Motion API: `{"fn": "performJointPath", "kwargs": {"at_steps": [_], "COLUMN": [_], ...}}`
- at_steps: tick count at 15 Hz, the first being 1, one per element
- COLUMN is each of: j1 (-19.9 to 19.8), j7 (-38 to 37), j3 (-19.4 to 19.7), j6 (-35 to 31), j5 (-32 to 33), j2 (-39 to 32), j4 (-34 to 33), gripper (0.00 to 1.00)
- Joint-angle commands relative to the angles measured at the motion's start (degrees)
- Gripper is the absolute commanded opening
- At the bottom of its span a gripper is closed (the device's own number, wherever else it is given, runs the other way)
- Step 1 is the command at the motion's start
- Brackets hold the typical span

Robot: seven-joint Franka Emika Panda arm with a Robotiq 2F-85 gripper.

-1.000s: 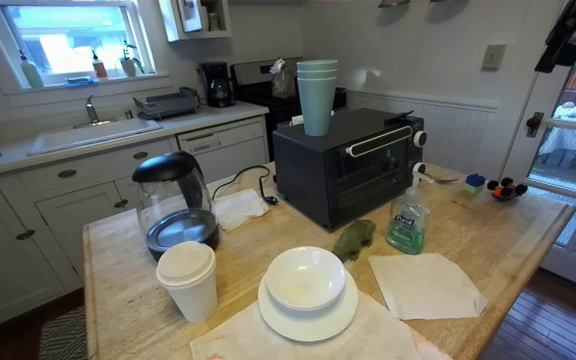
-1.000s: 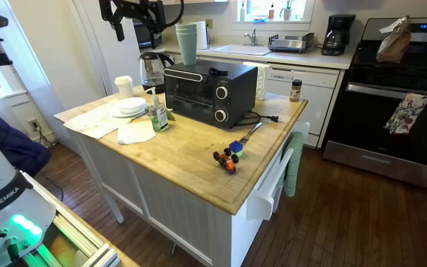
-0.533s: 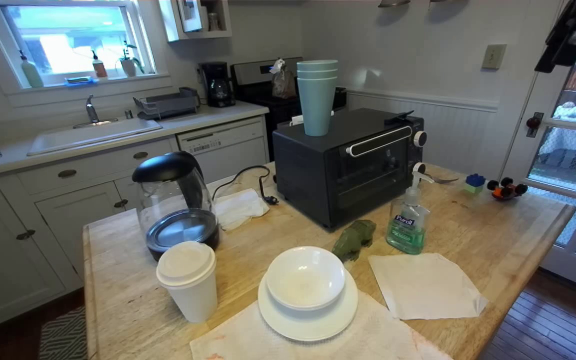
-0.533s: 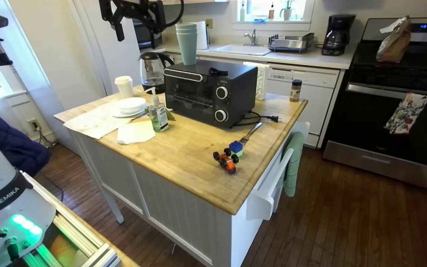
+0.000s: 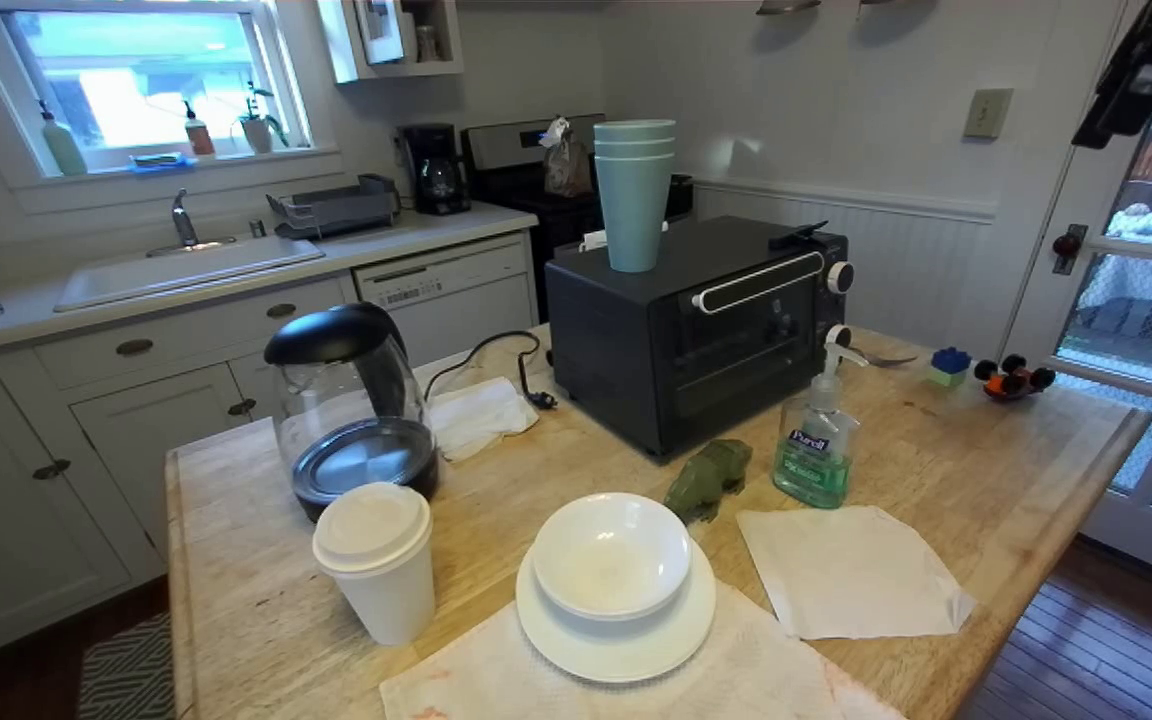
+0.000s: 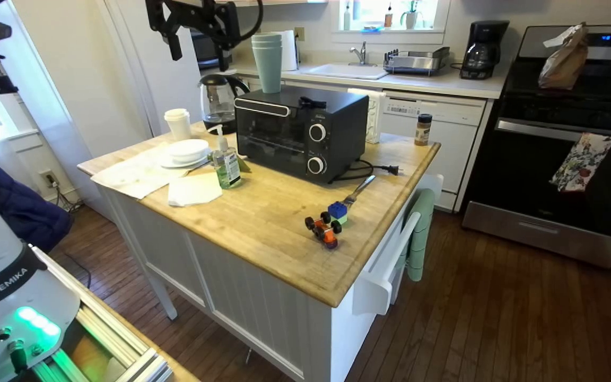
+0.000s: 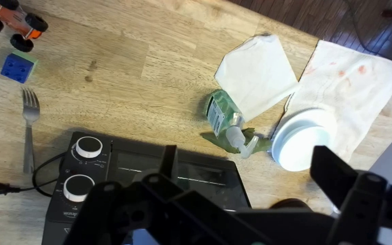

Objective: Place the clip on the handle of the oven door

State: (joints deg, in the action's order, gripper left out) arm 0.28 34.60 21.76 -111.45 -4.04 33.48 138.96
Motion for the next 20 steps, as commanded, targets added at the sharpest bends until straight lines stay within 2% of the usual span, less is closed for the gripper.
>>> {"fn": "performJointPath", "kwargs": {"at_steps": [1,6,10,16,20], "j1": [-2.7,-4.98,-6.21,-5.43,-5.38], "j7": [-2.57,-6.88,-11.24,-19.14,-21.5], "j3": [0.23,2.15,1.95,1.05,0.2], "j6": [-3.48,-10.98,-21.2,-32.28,-39.15], "j5": [-3.98,-12.13,-17.8,-28.92,-38.37], "j2": [-2.42,-6.5,-10.4,-14.74,-15.68], "j4": [0.25,1.05,3.03,6.09,7.28], "gripper": [1.0,1.0,1.0,1.0,1.0]}}
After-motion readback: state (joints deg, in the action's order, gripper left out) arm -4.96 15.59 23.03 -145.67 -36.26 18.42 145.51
